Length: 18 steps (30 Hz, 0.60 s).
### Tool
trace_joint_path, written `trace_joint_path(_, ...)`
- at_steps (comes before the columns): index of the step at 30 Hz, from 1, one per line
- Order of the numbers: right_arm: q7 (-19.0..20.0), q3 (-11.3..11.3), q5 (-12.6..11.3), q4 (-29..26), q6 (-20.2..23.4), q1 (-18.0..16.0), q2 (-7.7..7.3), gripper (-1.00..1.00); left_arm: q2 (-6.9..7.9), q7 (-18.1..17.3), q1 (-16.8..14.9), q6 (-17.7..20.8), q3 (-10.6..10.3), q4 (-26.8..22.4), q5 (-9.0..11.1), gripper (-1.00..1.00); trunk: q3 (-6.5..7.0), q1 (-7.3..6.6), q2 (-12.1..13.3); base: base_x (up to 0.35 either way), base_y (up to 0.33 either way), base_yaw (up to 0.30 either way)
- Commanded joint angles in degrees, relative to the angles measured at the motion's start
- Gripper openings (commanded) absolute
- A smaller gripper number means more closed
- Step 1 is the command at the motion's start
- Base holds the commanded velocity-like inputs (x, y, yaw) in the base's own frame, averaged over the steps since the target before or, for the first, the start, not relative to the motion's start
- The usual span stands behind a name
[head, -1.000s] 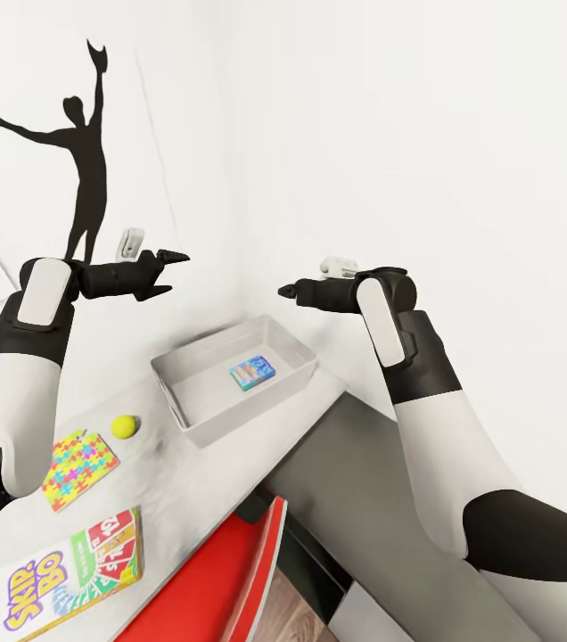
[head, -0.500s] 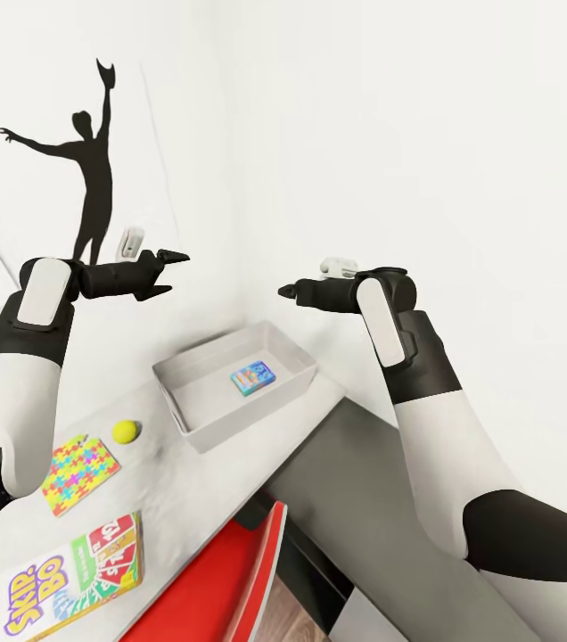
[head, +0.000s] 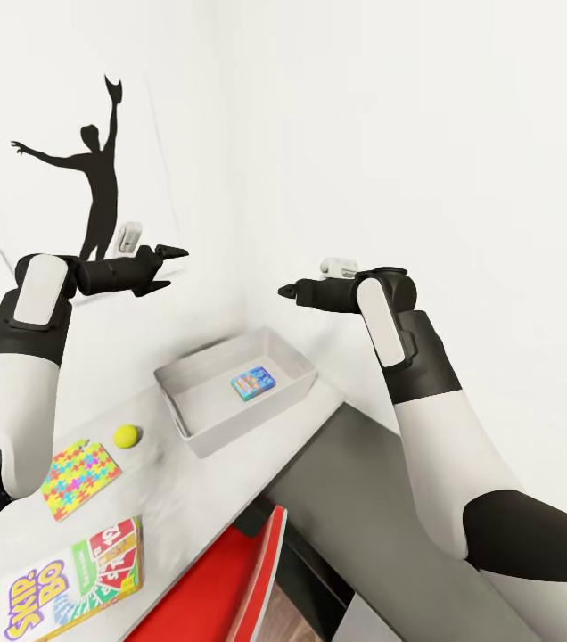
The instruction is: Put all the toys in the child's room - the three board games (two on the bed and one on the table), the two jigsaw puzzles on the table, and the tennis ball on the table - inside the toy box on the table in the child's room.
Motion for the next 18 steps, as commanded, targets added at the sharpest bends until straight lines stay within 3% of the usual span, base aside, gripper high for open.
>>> trace_joint_path(1, -0.5, 0.0, -0.5, 0.0, 0.2, -0.1, 0.00, 1.00, -0.01, 0.1, 0.0, 0.3, 0.1, 0.0, 0.1, 1.00, -0.03, 0.04, -0.1, 0.000, 0.000, 0.004)
trace_joint_path(18, -0.5, 0.0, -0.5, 0.0, 0.3, -0.1, 0.00, 1.00, 0.00, 0.1, 0.1, 0.3, 0.1, -0.1, 0.1, 1.00, 0.40, 0.04, -0.1, -0.039, 0.000, 0.010)
